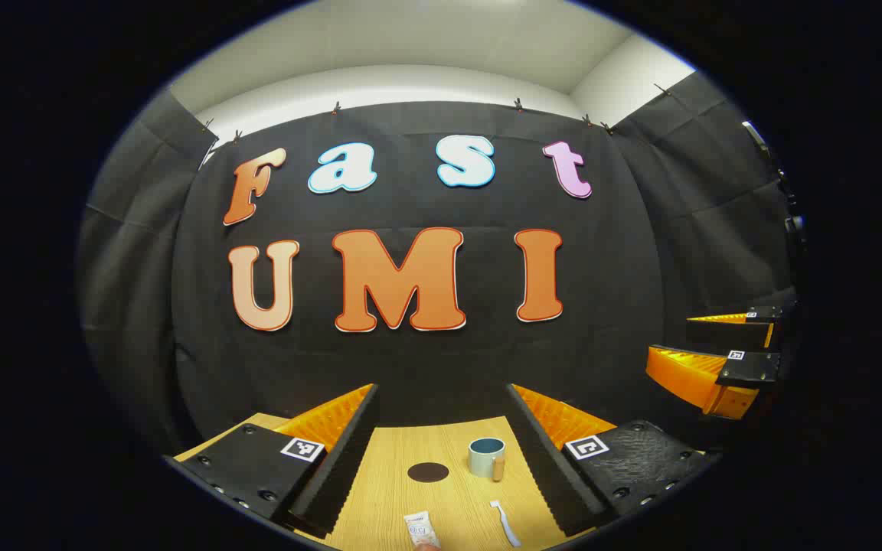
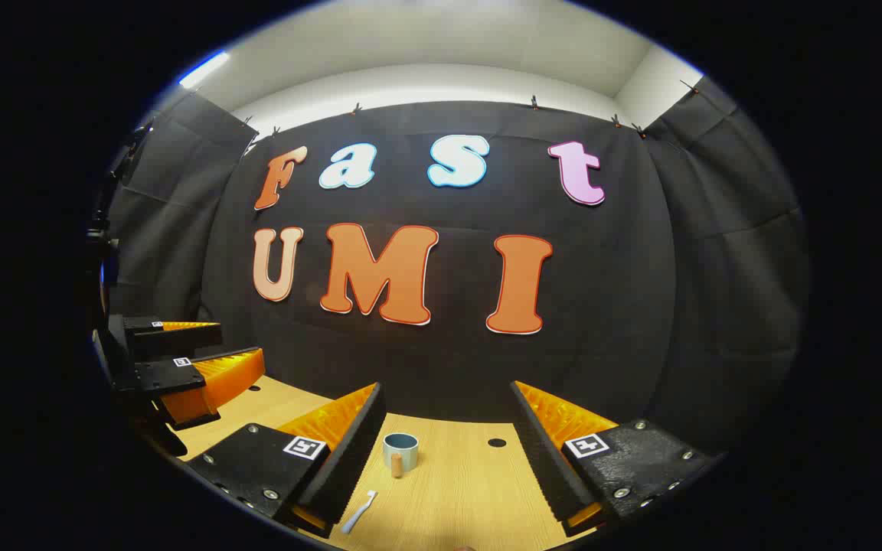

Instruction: Put the toothbrush and toothpaste on the desktop into the cup, then pick up the cup and place it on the coaster on the desktop.

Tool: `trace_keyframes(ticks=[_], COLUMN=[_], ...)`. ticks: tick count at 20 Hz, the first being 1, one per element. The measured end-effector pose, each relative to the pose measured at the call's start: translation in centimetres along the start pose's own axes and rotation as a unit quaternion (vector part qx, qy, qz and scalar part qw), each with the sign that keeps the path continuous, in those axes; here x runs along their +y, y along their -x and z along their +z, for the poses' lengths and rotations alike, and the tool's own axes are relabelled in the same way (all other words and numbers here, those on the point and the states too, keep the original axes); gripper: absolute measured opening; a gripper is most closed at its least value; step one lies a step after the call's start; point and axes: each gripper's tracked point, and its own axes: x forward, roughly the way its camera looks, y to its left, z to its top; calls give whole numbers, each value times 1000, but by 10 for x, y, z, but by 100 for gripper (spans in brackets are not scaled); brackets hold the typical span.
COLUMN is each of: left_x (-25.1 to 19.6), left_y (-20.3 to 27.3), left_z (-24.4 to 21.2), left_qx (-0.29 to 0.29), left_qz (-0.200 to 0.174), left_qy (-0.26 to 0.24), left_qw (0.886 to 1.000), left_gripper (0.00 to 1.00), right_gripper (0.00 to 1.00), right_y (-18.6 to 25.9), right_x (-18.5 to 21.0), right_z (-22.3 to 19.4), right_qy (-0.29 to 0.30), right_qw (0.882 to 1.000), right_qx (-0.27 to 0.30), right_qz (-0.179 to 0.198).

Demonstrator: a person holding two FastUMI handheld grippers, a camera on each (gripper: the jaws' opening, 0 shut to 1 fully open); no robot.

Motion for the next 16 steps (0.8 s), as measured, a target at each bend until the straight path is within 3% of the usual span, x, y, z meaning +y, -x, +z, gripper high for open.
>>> trace_keyframes(ticks=[11, 16], left_x=[35, 62], left_y=[-2, -2], left_z=[5, 3], left_qx=[-8, -6], left_qz=[12, 12], left_qy=[7, 16], left_qw=[1000, 1000], left_gripper=[100, 100], right_gripper=[98, 98], right_y=[-19, -25], right_x=[24, 40], right_z=[-6, -4], right_qy=[-5, 12], right_qw=[1000, 1000], right_qx=[22, 22], right_qz=[11, -2])
